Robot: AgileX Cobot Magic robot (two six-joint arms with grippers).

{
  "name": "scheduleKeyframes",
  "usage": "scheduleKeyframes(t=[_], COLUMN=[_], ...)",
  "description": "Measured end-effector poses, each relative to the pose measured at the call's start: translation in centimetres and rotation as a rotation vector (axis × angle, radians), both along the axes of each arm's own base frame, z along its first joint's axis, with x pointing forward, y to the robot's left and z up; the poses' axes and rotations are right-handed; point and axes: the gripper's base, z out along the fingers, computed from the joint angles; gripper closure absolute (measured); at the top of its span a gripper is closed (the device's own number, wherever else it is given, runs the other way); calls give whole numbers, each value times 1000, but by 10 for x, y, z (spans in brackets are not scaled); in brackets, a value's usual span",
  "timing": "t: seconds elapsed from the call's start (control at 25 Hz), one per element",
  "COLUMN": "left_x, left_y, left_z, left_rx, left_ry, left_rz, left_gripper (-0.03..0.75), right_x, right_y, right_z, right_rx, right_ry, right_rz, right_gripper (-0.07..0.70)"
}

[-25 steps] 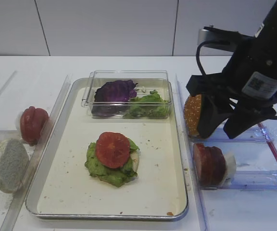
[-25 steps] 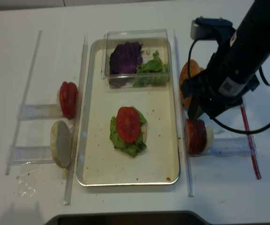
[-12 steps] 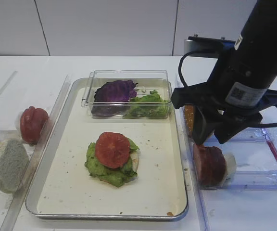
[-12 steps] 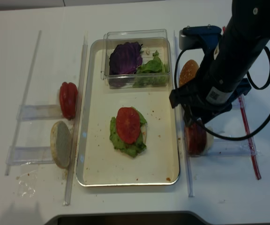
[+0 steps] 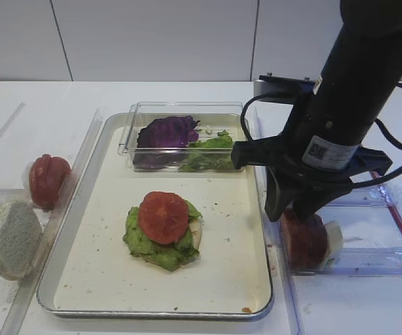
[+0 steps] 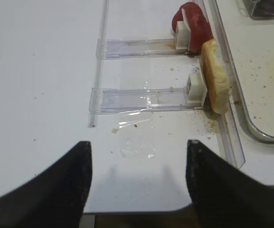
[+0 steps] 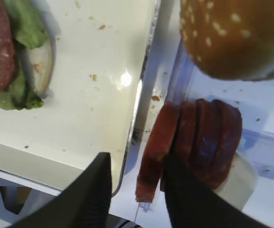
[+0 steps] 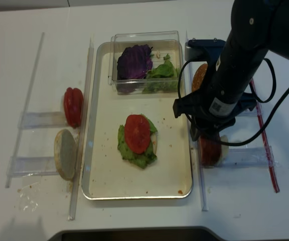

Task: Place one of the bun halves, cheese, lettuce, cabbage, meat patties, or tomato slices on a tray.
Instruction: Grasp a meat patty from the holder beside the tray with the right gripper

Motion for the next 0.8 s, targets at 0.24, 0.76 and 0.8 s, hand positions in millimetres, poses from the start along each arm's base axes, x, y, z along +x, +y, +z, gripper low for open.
scheduleKeyframes(t=[0.24, 0.76, 0.8], left_x=[0, 0, 0], left_y=[0, 0, 0], left_z=[0, 0, 0], left_rx=[0, 0, 0], left_ry=[0, 0, 0], left_rz=[0, 0, 0], left_gripper=[300, 300, 300], right_x=[2, 4, 4], right_y=[1, 1, 0], right_z=[-5, -11, -11], right_rx=[-17, -54, -59], right_ry=[8, 22, 22], right_rz=[-7, 10, 13], right_gripper=[337, 482, 495])
